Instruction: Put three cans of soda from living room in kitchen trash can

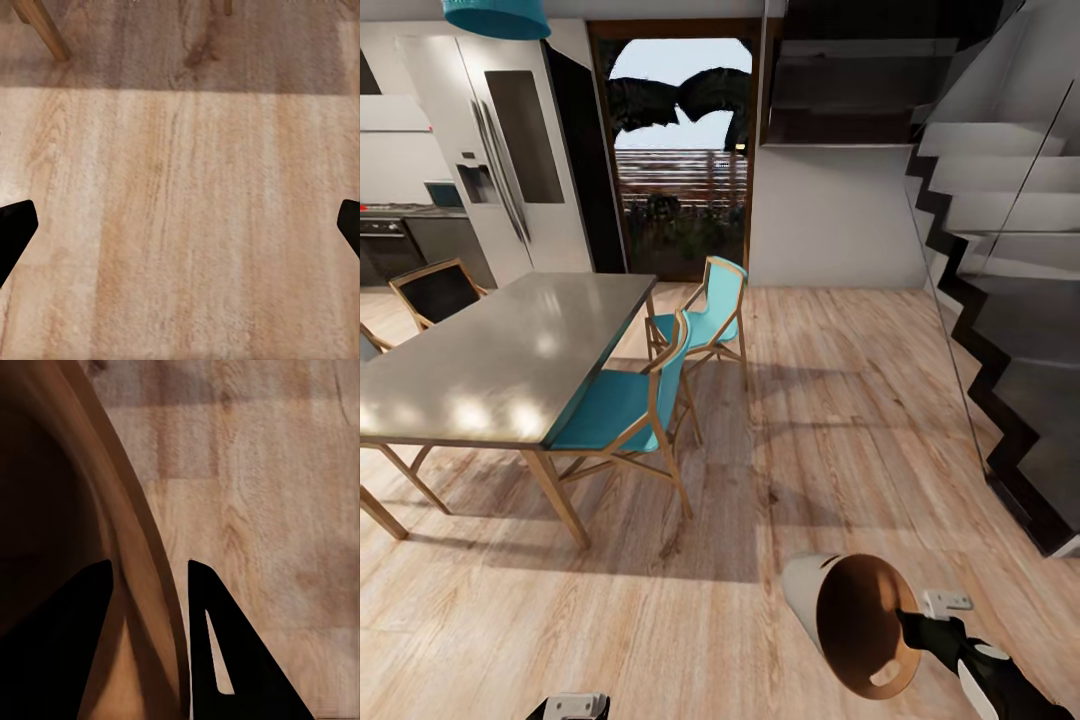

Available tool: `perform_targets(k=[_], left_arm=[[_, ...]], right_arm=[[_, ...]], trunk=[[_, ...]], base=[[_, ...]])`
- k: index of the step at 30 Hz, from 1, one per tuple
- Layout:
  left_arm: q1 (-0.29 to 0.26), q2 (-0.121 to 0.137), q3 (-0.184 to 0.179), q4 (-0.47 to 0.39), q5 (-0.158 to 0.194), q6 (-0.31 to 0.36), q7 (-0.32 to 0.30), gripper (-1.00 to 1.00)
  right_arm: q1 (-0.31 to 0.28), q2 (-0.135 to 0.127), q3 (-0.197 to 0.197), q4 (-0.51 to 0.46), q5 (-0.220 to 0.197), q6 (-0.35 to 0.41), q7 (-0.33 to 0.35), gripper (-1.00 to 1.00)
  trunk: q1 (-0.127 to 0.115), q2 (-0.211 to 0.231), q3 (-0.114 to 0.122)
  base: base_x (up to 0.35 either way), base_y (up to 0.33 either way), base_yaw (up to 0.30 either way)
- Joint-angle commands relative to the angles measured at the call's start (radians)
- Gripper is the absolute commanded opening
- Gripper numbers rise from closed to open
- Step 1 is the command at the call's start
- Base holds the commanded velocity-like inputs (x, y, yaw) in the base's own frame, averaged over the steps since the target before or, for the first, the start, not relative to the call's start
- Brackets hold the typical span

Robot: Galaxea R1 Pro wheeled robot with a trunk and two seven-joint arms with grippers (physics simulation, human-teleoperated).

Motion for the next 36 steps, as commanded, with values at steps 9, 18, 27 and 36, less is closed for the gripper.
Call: perform_targets(k=[9, 18, 27, 36], left_arm=[[-0.005, 0.0, 0.0, 0.006, 0.0, 0.0, 0.0, 1.0], [-0.006, 0.0, 0.0, 0.016, 0.0, -0.001, 0.0, 1.0], [-0.007, 0.0, 0.0, 0.026, 0.0, -0.002, -0.001, 1.0], [-0.007, 0.0, -0.001, 0.027, 0.0, -0.003, -0.001, 1.0]], right_arm=[[0.046, 0.007, -0.007, -0.022, -0.006, -0.06, 0.007, -1.0], [0.097, 0.017, -0.005, -0.022, -0.005, -0.107, 0.007, -1.0], [0.153, 0.026, -0.004, -0.025, -0.005, -0.174, 0.007, -1.0], [0.182, 0.028, -0.004, -0.014, -0.004, -0.341, 0.006, -1.0]], trunk=[[-0.035, 0.063, 0.028], [-0.069, 0.126, 0.057], [-0.104, 0.189, 0.085], [-0.138, 0.252, 0.113]], base=[[0.0, 0.0, 0.0], [0.0, 0.0, 0.0], [0.0, 0.0, 0.0], [0.0, 0.0, 0.0]])
